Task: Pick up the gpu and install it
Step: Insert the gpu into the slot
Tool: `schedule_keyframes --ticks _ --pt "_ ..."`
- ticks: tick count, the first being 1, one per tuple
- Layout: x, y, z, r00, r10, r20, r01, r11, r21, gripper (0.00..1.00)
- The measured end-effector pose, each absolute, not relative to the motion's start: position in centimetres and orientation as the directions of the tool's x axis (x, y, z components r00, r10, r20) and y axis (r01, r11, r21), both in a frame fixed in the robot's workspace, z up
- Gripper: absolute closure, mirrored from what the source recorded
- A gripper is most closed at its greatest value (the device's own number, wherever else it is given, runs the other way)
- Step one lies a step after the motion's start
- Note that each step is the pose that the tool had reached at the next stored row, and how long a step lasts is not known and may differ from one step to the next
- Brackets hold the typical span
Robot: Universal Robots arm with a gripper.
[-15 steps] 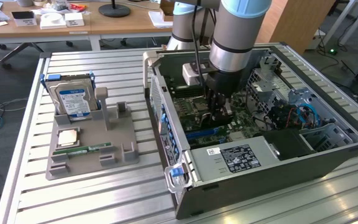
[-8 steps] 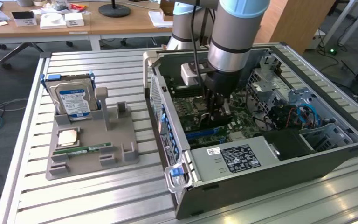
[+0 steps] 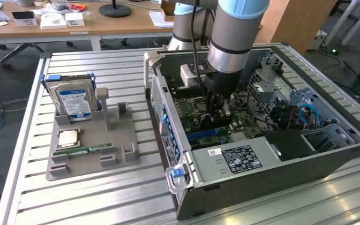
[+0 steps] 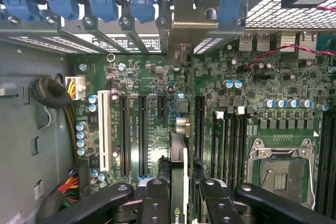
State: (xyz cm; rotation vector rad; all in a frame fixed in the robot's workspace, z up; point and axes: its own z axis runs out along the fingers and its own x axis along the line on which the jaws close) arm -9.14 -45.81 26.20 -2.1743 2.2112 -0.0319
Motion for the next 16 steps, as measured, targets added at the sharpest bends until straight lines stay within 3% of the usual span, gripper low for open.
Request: schedule_keyframes --ticks 16 --pt "-9.21 -45.81 25.56 -0.017 -1.0 -0.013 -0.999 0.017 -0.043 0.74"
